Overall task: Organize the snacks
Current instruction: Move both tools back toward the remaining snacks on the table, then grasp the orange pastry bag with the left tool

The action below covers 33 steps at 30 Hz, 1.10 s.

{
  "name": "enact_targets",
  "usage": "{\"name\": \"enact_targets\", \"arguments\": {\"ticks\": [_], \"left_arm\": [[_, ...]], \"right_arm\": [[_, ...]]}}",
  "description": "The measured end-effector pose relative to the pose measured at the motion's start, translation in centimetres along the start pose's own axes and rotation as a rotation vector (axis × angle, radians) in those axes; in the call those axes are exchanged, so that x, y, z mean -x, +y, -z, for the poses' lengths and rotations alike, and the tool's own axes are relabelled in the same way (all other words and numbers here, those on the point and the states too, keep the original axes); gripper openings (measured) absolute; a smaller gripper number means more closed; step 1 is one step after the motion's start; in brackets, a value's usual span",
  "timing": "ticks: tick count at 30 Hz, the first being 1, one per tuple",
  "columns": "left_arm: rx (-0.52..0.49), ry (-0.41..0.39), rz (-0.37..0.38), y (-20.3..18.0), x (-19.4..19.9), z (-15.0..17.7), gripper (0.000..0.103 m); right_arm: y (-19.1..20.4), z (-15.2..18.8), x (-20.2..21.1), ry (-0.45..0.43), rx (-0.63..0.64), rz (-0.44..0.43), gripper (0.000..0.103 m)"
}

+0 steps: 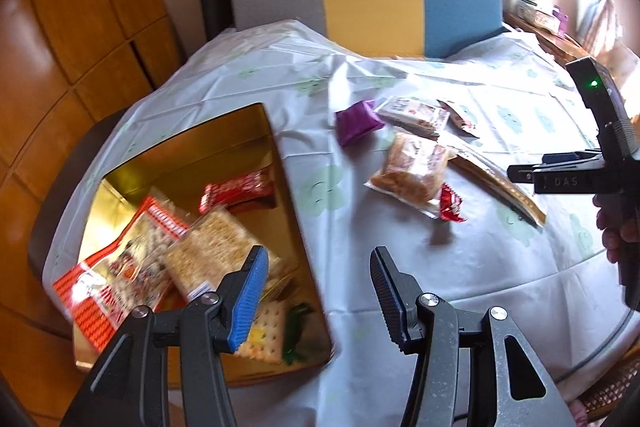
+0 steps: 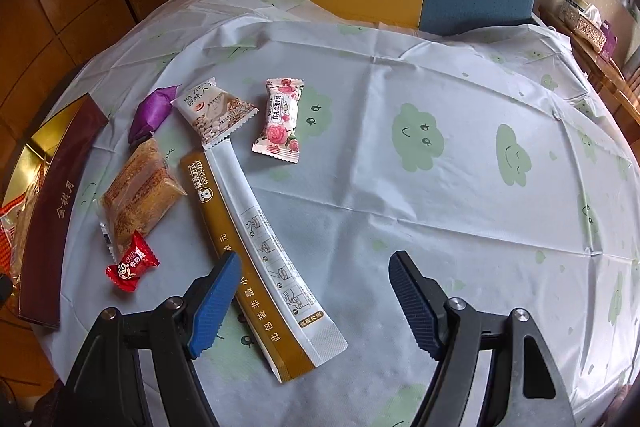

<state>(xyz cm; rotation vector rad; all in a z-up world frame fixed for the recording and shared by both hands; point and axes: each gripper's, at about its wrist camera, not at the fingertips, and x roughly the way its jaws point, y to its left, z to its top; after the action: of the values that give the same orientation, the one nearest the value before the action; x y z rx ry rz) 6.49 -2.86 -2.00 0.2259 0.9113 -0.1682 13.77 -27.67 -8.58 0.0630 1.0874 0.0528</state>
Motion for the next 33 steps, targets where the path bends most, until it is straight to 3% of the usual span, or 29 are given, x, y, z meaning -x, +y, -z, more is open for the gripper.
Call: {"name": "enact_targets", "arguments": {"ticks": [6, 10, 11, 20, 29, 30, 31, 33], "left_arm": [[0.006, 0.034, 0.077, -1.1, -2.2, -3.1, 0.054], [-0.053, 0.050, 0.083, -2.5, -4.1, -4.5, 0.081], [-0.067, 0.049, 0.093, -2.9, -4.5, -4.9, 0.081], [-0.211, 0.110, 0.136, -6.9, -9.4, -7.2, 0.082], [-0.136, 0.178, 0.197, -6.9, -12.9, -8.5, 0.081], [-0.133, 0.187, 0.198, -6.9, -13.3, -8.6, 0.079], [-0.127, 0.199, 0.211, -6.9, -13.6, -8.6, 0.065], [-0.115, 0.197, 0.220, -6.9, -13.7, -8.5, 0.060]], "right_arm": [[0.6, -0.1, -0.2, 0.023, 0.009, -0.024, 0.077], [1.0, 0.0, -0.4, 0.050, 0.014, -0.014, 0.077], [1.0, 0.0, -0.5, 0.054, 0.014, -0.008, 0.077], [1.4, -0.1, 0.0, 0.054, 0.023, -0.025, 0.077], [1.6, 0.1, -1.1, 0.078, 0.040, -0.027, 0.077], [1.7, 0.1, -1.2, 0.079, 0.042, -0.028, 0.077], [1.7, 0.1, -1.3, 0.080, 0.045, -0.029, 0.077], [1.8, 0.1, -1.5, 0.078, 0.053, -0.025, 0.077]]}}
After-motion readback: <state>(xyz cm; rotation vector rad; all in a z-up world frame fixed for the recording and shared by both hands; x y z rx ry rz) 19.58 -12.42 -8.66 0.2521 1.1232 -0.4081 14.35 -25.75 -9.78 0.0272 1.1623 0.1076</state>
